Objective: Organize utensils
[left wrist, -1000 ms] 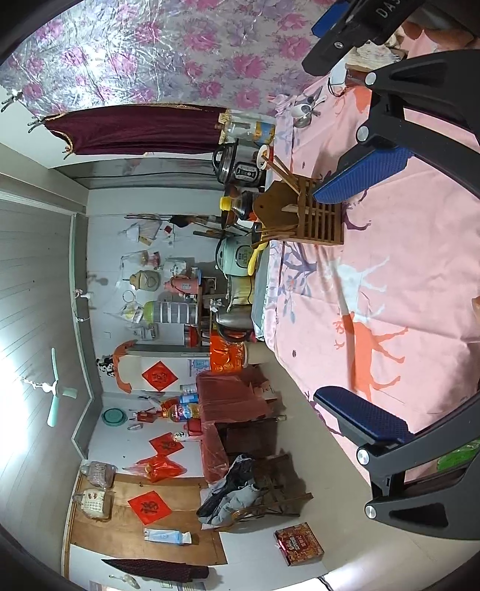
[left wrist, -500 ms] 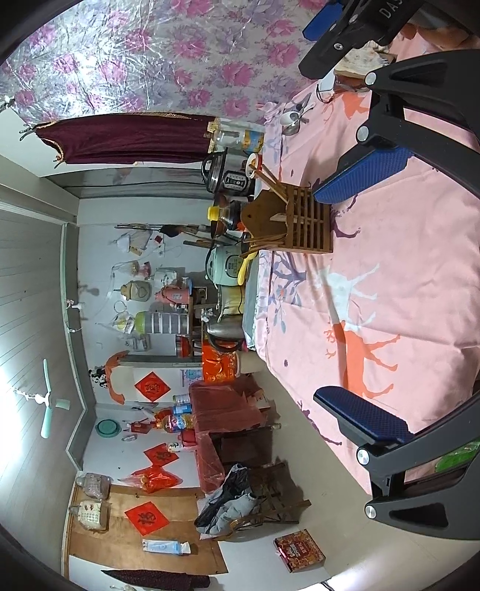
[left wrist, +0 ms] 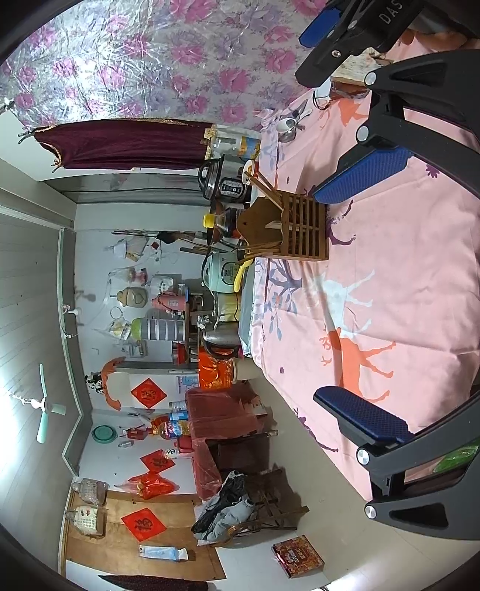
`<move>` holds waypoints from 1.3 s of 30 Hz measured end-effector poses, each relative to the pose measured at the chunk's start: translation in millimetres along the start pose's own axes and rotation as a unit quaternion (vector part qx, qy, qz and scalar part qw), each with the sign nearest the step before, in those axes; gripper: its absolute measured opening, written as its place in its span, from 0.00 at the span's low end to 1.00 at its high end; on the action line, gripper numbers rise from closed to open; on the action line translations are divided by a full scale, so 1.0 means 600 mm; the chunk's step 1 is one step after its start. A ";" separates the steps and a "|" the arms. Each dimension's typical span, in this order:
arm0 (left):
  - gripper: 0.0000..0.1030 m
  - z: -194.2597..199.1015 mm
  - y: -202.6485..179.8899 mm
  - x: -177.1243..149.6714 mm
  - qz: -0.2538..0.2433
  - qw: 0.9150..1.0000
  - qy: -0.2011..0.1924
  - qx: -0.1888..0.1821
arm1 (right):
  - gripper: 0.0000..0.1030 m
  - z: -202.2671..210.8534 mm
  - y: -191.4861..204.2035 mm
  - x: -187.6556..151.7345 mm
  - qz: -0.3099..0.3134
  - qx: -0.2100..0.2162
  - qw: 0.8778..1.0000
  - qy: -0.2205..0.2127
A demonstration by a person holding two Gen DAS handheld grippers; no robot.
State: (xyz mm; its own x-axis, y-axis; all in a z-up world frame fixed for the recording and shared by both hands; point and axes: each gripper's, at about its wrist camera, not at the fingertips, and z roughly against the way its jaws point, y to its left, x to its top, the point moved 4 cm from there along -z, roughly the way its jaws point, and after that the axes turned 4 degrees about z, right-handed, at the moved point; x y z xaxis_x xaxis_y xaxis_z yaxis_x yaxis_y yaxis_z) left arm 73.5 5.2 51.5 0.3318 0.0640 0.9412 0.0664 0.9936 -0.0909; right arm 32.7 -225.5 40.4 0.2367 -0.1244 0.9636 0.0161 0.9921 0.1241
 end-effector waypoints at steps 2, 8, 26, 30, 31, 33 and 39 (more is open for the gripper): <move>0.94 -0.001 0.000 0.000 0.001 1.000 0.001 0.001 | 0.93 0.000 0.000 0.000 0.000 0.000 1.000 0.000; 0.94 -0.001 0.001 -0.001 0.003 1.000 0.004 0.002 | 0.93 0.000 0.000 0.000 0.000 0.000 1.000 0.000; 0.94 -0.004 0.000 -0.002 0.000 1.000 0.005 0.003 | 0.93 0.000 0.000 -0.001 0.000 0.000 1.000 0.001; 0.94 -0.003 0.000 -0.003 0.000 1.000 0.005 0.003 | 0.93 0.000 0.001 0.000 0.000 0.000 1.000 0.001; 0.94 -0.003 0.000 -0.003 0.000 1.000 0.006 0.003 | 0.93 0.000 0.000 0.000 0.000 0.000 1.000 0.001; 0.94 -0.003 0.000 -0.003 0.000 1.000 0.005 0.003 | 0.93 0.000 0.001 0.000 0.000 0.000 1.000 0.000; 0.94 -0.004 0.000 -0.003 0.000 1.000 0.006 0.004 | 0.93 0.000 0.000 -0.001 0.000 0.000 1.000 0.001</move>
State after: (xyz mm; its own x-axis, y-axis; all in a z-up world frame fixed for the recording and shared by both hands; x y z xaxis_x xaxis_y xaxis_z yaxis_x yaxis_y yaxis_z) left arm 75.2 4.9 49.1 0.3439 0.0622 0.9369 0.0600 0.9943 -0.0880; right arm 32.6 -225.3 39.8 0.2378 -0.1240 0.9634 0.0157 0.9922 0.1239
